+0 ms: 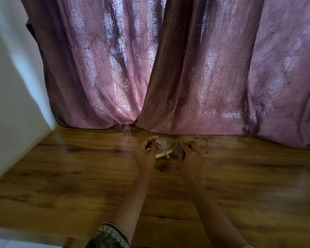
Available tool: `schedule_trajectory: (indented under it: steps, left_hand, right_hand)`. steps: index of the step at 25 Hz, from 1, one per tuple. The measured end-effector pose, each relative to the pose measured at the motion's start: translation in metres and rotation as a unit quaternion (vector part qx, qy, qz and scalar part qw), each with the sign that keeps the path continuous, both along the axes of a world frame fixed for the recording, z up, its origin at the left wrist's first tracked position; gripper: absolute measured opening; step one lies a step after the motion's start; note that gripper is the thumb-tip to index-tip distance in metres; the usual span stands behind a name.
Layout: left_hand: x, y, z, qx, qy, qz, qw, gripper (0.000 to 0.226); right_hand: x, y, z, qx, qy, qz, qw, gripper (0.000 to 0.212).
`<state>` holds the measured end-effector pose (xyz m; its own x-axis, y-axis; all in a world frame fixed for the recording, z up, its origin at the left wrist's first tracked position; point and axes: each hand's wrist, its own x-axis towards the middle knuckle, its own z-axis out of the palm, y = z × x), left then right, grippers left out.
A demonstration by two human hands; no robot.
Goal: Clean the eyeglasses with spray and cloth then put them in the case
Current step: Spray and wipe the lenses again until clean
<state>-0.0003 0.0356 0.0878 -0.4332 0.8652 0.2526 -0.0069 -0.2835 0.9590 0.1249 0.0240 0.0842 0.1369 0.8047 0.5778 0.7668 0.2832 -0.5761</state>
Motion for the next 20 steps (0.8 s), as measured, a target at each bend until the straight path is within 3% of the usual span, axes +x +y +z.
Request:
schedule_trajectory:
  steps: [5, 10, 15, 20]
  left_hand:
    - [-0.002, 0.003, 0.000, -0.004, 0.020, 0.004, 1.000, 0.017]
    - [-0.001, 0.004, 0.004, -0.002, 0.009, 0.009, 1.000, 0.013]
    - [-0.001, 0.004, 0.005, 0.000, 0.033, 0.011, 0.999, 0.016]
    - [-0.001, 0.003, 0.008, 0.004, 0.020, 0.011, 1.000, 0.016]
  right_hand:
    - [0.013, 0.006, 0.009, -0.019, 0.060, -0.033, 0.997, 0.031]
    - [0.001, -0.003, 0.003, 0.011, 0.033, 0.006, 0.999, 0.030]
    - [0.010, 0.001, 0.013, 0.004, 0.109, -0.039, 0.993, 0.030]
    - [0.004, 0.008, 0.006, 0.017, 0.037, 0.008, 0.999, 0.029]
